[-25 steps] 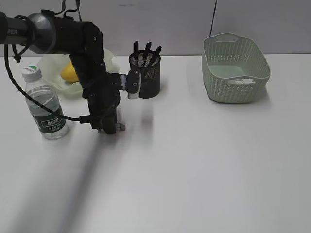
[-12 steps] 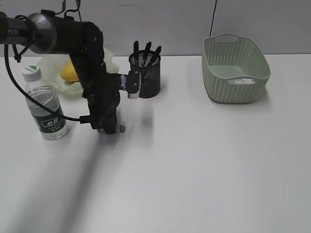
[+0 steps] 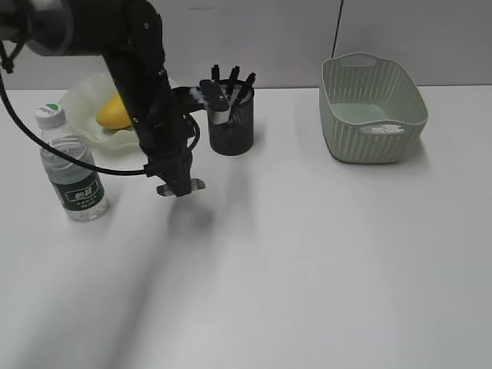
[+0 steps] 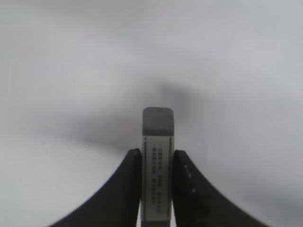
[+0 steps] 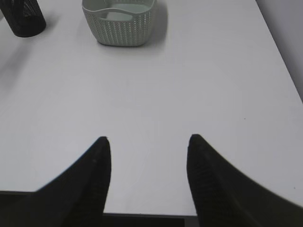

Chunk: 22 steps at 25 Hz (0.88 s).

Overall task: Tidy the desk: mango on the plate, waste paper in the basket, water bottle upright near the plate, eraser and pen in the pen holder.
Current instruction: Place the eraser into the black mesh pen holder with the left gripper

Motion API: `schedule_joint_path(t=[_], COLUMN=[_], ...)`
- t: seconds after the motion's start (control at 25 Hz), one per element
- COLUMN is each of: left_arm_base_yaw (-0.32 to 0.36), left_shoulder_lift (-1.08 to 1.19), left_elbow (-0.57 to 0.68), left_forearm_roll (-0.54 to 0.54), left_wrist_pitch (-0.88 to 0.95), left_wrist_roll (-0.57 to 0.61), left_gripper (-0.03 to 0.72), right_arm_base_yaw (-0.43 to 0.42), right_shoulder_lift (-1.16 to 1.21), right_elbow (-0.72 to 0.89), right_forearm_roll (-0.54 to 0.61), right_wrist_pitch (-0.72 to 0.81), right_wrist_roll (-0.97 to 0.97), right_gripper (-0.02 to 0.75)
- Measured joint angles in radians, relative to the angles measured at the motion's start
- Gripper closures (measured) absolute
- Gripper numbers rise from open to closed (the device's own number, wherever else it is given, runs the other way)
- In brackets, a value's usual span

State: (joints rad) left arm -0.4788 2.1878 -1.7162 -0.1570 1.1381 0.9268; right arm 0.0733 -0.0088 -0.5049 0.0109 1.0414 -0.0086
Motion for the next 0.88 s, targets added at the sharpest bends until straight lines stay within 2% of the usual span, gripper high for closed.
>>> schedule_joint_path(t=[0.24,0.48,0.76,0.88], left_arm_base_yaw=[-0.04,-0.065,-0.073,-0.073], left_shoulder_lift=[-0.007,-0.035,-0.061,-0.091], left_elbow=[-0.001,-0.001,0.0,0.0], left_forearm_roll=[0.001,0.001,0.004,-0.021], left_wrist_pitch=[-0.008,-0.001,0.037,0.032], left_wrist_roll=[-0.23,-0.381,-0.438,-0.523], left_gripper=[0.531,0.531,0.532,0.532], right_arm_base_yaw=[0.0,0.0,0.0,0.0], right_shoulder_lift=[0.0,0.0,0.0,0.0], right_elbow=[0.0,0.0,0.0,0.0], right_forearm_roll=[0.0,0.0,0.0,0.0], right_wrist_pitch=[0.0,0.0,0.0,0.0], right_wrist_roll=[0.0,0.0,0.0,0.001], right_gripper=[0.321,0.321,0.321,0.321])
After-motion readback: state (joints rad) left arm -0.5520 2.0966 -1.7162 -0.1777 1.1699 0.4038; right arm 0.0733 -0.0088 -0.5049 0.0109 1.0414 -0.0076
